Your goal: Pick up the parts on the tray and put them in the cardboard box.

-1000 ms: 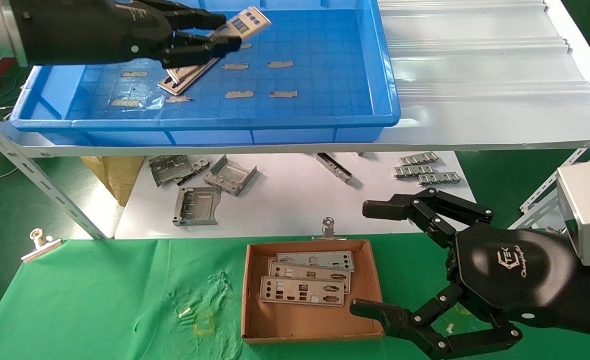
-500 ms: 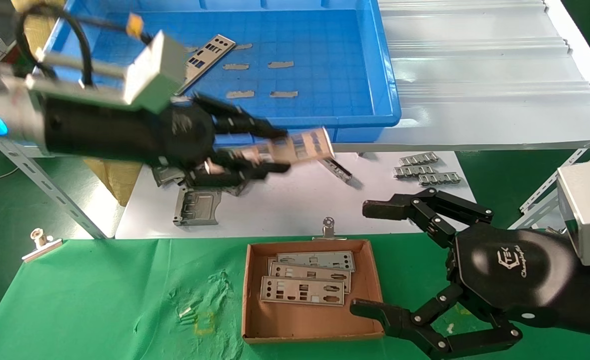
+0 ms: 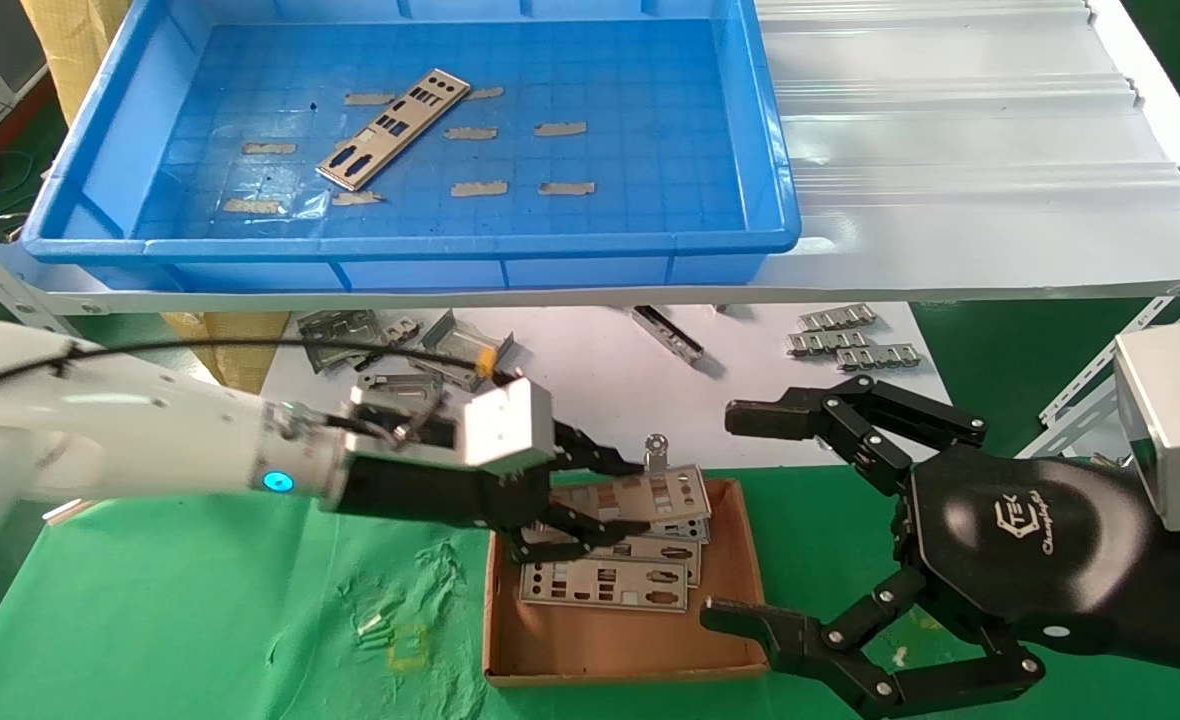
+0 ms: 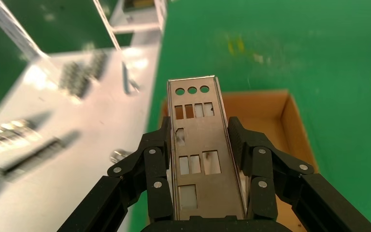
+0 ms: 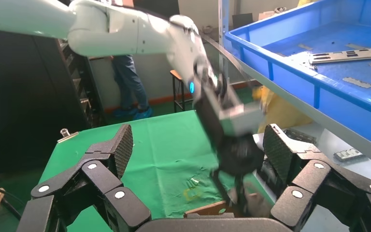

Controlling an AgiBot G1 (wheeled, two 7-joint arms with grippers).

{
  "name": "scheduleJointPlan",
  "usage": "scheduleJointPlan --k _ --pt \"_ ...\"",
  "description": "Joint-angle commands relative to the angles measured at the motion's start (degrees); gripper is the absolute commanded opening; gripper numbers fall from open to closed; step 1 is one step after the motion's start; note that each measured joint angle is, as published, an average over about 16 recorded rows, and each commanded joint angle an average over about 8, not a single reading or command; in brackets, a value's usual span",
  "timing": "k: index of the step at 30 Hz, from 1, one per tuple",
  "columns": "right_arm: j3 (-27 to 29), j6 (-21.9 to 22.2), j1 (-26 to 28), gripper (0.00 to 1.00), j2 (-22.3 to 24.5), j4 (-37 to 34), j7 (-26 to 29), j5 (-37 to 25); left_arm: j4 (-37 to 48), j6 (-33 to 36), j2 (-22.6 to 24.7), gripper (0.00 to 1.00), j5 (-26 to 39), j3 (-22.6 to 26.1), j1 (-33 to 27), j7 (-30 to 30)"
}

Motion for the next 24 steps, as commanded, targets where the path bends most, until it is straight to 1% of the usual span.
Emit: scheduleJointPlan --k 1,4,5,12,13,17,24 --pt "0.00 0.00 0.00 1.00 0.00 0.00 0.00 0.00 1.51 -2.02 1.88 0.00 1.02 0.59 1.19 1.82" --pt "0.00 0.00 0.00 1.00 0.00 0.00 0.00 0.00 3.87 -2.71 3.52 0.00 1.64 1.06 1.82 3.24" --pt "0.00 0.00 0.00 1.00 0.00 0.00 0.00 0.00 4.58 -2.79 3.94 0.04 1.78 1.17 1.96 3.66" --pt "0.00 0.00 0.00 1.00 0.00 0.00 0.00 0.00 7.92 -4.73 5.77 0.92 2.60 1.63 2.70 8.64" --pt "0.00 0.00 0.00 1.00 0.00 0.00 0.00 0.00 8.19 -5.27 5.95 1.00 2.69 1.66 2.84 9.51" --pt "0.00 0.00 0.00 1.00 0.00 0.00 0.00 0.00 8.98 -7.04 6.54 1.00 2.84 1.76 3.39 12.06" --pt "0.00 0.00 0.00 1.00 0.00 0.00 0.00 0.00 10.24 -6.39 6.94 1.00 1.93 1.77 3.34 11.60"
